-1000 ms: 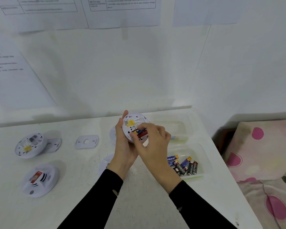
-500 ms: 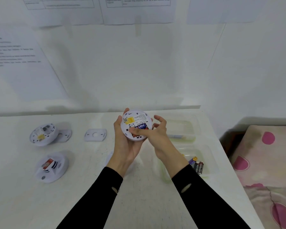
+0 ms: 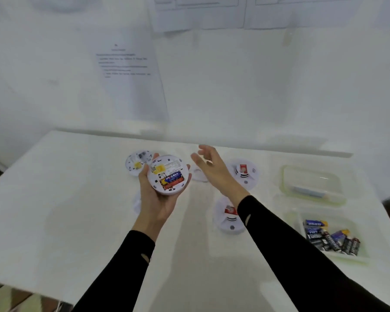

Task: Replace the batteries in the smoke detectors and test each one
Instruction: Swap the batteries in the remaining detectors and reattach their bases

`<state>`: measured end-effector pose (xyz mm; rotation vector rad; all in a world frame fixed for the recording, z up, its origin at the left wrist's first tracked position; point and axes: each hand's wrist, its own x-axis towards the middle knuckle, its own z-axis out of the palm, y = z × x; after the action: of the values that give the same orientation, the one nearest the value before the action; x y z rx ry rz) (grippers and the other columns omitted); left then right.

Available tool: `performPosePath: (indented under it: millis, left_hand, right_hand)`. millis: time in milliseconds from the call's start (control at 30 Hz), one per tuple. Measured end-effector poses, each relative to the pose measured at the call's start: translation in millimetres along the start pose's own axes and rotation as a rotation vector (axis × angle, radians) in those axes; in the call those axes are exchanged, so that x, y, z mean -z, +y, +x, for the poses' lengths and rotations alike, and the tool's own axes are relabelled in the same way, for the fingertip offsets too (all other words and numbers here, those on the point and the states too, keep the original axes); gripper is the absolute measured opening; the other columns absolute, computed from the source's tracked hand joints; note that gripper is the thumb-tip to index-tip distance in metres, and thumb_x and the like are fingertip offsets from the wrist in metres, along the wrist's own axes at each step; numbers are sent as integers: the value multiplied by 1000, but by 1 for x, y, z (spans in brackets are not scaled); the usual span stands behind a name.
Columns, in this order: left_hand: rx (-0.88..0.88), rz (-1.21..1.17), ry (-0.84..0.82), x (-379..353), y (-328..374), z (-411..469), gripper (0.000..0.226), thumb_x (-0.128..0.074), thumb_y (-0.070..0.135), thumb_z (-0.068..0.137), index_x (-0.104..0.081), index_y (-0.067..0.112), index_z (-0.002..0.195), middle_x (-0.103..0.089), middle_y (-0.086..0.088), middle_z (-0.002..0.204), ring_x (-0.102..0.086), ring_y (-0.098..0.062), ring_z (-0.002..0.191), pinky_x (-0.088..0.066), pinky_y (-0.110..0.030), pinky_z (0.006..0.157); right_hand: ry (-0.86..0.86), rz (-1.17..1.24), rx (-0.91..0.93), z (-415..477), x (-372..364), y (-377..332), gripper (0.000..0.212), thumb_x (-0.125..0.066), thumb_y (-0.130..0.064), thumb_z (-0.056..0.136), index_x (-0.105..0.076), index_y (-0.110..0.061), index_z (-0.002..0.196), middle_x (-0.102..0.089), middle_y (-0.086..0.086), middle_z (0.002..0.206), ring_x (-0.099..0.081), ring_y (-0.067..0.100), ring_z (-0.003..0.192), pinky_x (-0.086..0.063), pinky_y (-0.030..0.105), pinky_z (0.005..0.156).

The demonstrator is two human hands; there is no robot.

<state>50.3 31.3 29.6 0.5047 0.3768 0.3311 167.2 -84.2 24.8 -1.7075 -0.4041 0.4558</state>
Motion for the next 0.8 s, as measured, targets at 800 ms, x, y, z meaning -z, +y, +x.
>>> performPosePath:
  millis: [800]
  left_hand:
    - [283, 46, -167, 32, 88, 10, 61, -41, 56, 98, -47, 19, 146, -55, -19, 142, -57, -40, 125, -54, -52, 89]
  right_hand:
    - [5, -286, 402, -43, -71, -80, 49, -79, -38, 77, -56, -32, 120, -58, -25, 121, -53, -2, 112, -45, 16, 93]
